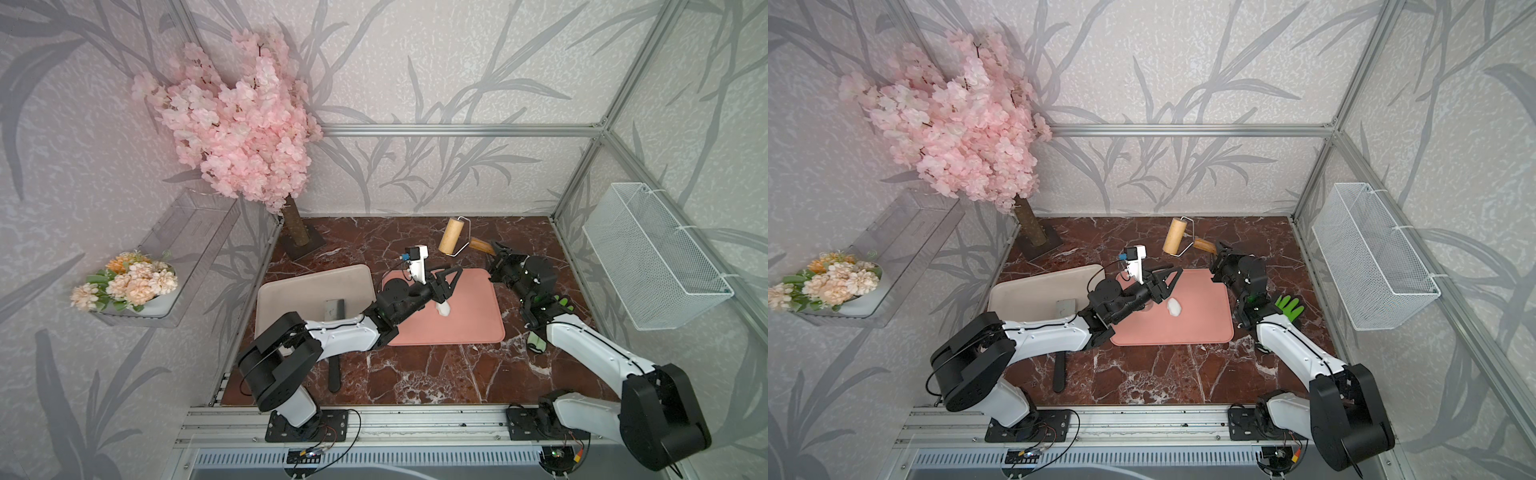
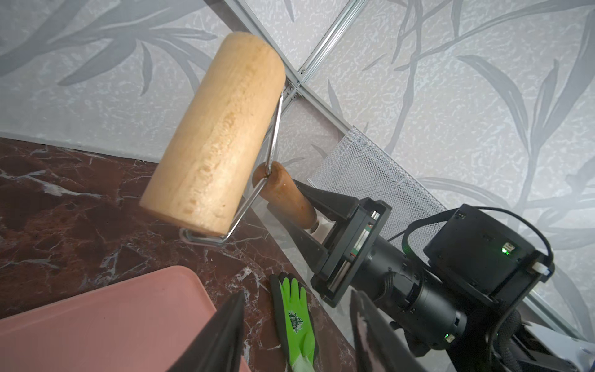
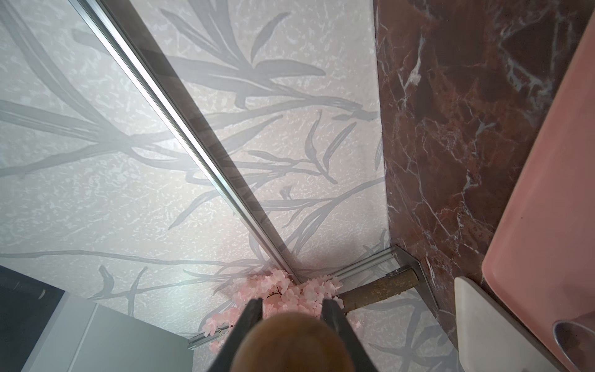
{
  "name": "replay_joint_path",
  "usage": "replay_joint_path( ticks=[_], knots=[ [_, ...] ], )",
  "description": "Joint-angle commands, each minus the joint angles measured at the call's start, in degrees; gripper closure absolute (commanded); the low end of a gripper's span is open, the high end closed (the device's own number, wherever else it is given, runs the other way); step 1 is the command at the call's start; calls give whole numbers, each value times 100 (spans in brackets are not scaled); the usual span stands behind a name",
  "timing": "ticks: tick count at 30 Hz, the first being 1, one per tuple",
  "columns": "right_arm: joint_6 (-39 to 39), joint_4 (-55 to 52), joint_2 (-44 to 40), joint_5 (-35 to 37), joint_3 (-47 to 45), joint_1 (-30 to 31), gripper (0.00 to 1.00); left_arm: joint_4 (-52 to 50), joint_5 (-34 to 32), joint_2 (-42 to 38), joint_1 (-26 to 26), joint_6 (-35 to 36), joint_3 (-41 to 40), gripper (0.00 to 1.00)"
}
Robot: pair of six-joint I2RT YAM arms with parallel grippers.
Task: Roll out the dumpling wrappers from the dough
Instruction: Pick up the rolling pin from the work surface.
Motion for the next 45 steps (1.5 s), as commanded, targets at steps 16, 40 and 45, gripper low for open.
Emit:
replay_joint_path(
  ticks=[16, 40, 45],
  knots=[
    [315, 704, -482, 130, 168, 265, 99, 702, -218, 521, -41, -156, 455, 51],
    [367, 1083, -399, 40, 413, 439, 100, 2288, -637, 995, 16, -36, 645, 58],
    [377, 1108, -408, 50, 412, 478, 100, 2162, -668, 951, 27, 8, 777, 66]
  ],
)
